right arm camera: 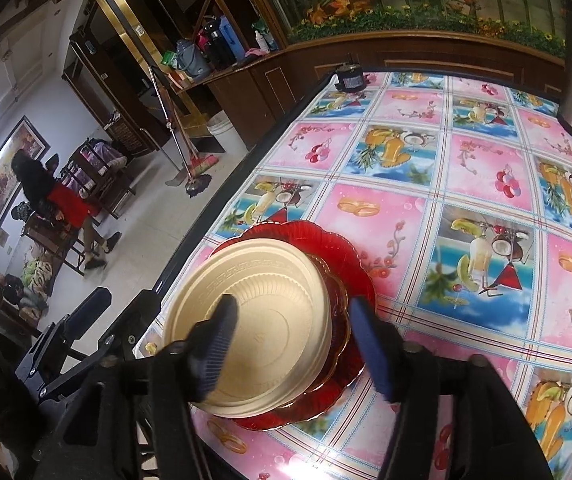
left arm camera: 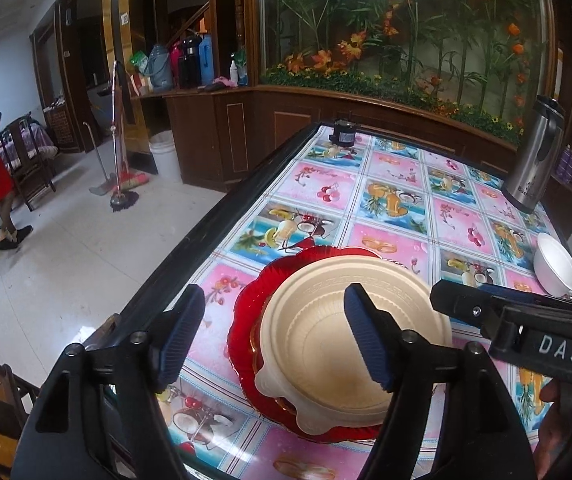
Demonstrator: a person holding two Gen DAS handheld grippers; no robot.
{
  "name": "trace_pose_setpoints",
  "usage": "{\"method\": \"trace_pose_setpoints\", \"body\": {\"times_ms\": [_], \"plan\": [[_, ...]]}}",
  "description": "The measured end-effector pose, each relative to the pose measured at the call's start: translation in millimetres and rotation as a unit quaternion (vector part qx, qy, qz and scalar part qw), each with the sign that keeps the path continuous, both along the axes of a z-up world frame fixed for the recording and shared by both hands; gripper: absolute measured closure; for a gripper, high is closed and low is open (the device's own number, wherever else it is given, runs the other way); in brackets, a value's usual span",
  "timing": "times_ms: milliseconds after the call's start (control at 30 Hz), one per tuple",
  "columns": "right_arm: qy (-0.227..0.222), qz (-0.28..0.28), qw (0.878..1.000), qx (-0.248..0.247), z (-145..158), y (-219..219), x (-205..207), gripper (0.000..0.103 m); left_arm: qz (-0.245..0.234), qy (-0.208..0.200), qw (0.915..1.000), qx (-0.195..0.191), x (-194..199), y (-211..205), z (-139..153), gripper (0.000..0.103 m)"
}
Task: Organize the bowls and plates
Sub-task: 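Open both grippers and release the beige bowl on the stack, then withdraw both grippers from the stack toward the white foam bowl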
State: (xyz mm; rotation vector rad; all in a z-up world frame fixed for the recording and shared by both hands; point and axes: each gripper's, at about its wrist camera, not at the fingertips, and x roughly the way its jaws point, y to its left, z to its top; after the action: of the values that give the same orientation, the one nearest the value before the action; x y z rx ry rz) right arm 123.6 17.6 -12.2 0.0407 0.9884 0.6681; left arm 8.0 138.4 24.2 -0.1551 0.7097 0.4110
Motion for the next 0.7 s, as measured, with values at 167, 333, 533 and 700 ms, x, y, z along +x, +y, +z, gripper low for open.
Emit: {"method": "trace_pose_setpoints", "body": {"times_ms": [167,333,533,700], "plan": [[-0.022,-0.016,1.000,-0.012,7.7,-7.9,-5.2,0.022,-0.003,-0.007,1.0000,-0.003,0.2,-3.0,4.6,0.029],[-0.077,-0.035,0.996,-0.042,20.3,-17.8,-16.9,0.019,-0.011,-0.017,0.9998,-0.004,3.6,-14.5,10.1,0.029],[-0.114,-0.086,0.988,-0.063,28.9,-49.6,-21.3,0.017,-0.040,-0.025,0.9989,0.000,12.7,-43.0,17.6,0.029],[-0.127,-0.123,0.981,-0.081,29.5,-81.3,-20.8,0.017,-0.076,-0.026,0.9967,0.007,27.2,-77.8,20.6,0.029]]}}
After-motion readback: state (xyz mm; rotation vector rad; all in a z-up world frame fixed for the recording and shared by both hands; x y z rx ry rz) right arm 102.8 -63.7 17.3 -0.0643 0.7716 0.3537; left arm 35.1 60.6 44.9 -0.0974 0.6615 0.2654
